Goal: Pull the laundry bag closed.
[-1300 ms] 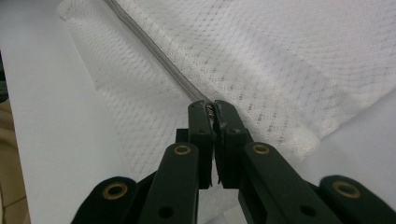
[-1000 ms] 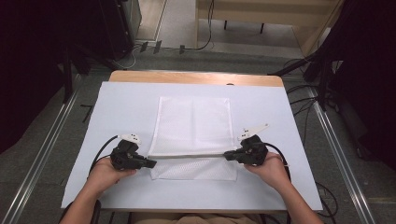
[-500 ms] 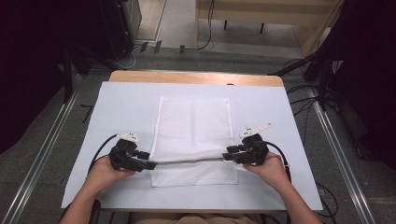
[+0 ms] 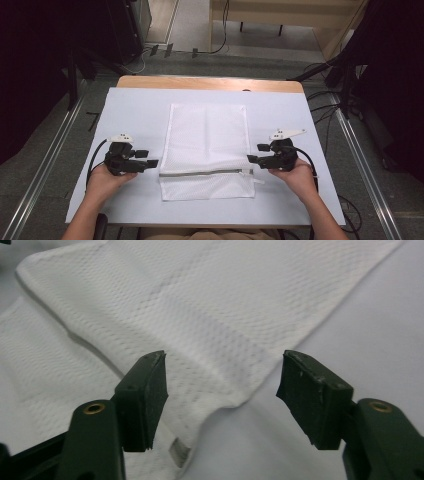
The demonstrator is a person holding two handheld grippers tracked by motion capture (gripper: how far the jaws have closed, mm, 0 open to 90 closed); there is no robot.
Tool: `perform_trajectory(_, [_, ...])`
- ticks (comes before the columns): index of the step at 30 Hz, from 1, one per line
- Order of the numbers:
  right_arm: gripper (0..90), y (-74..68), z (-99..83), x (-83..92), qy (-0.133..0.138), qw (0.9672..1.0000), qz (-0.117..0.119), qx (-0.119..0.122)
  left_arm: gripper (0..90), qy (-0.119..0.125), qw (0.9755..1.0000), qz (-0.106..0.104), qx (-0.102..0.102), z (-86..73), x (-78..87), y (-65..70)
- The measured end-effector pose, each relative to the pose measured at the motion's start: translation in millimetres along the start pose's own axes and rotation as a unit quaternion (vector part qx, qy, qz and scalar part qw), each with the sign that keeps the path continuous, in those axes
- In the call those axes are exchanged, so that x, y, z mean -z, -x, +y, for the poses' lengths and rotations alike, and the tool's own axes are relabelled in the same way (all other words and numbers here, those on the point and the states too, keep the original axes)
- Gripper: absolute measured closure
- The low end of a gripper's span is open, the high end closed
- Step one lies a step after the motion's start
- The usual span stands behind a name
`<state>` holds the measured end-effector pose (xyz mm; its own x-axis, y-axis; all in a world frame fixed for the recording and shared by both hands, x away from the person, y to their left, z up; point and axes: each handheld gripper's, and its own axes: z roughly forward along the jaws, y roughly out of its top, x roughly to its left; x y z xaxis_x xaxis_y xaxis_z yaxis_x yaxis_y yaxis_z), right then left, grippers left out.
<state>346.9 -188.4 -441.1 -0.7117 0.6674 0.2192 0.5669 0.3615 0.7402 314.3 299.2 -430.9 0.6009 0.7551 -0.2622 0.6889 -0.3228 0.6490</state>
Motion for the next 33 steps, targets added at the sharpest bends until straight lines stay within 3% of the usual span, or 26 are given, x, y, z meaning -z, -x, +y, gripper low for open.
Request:
perform_trajectory(4, [29.1, 10.8, -4.2, 4.8, 0.012, 0.9994, -0.022, -0.022, 35.1, 0.002, 0.9998, 0.019, 0.006, -0.5, 2.2, -4.6])
perform_trajectory(8, [23.9, 20.7, -9.9, 8.9, 0.023, 0.9979, -0.058, -0.016, 35.0, 0.022, 0.9987, 0.042, 0.019, -0.9, 8.0, -11.3])
perform_trajectory(11, [19.0, 28.0, -14.3, 12.6, 0.022, 0.9974, -0.067, -0.008, 34.7, 0.031, 0.9974, 0.055, 0.033, -2.1, 11.6, -16.2])
perform_trajectory(15, [19.3, 36.2, -16.9, 16.1, 0.024, 0.9961, -0.081, -0.028, 34.7, 0.031, 0.9963, 0.070, 0.040, -3.3, 12.1, -19.6])
perform_trajectory(21, [20.0, 40.9, -18.6, 16.8, 0.019, 0.9953, -0.086, -0.038, 34.5, 0.022, 0.9953, 0.082, 0.046, -4.4, 11.9, -22.5])
perform_trajectory(33, [20.6, 41.4, -18.9, 14.9, 0.014, 0.9953, -0.087, -0.040, 32.5, 0.031, 0.9943, 0.086, 0.054, -5.4, 11.7, -23.2])
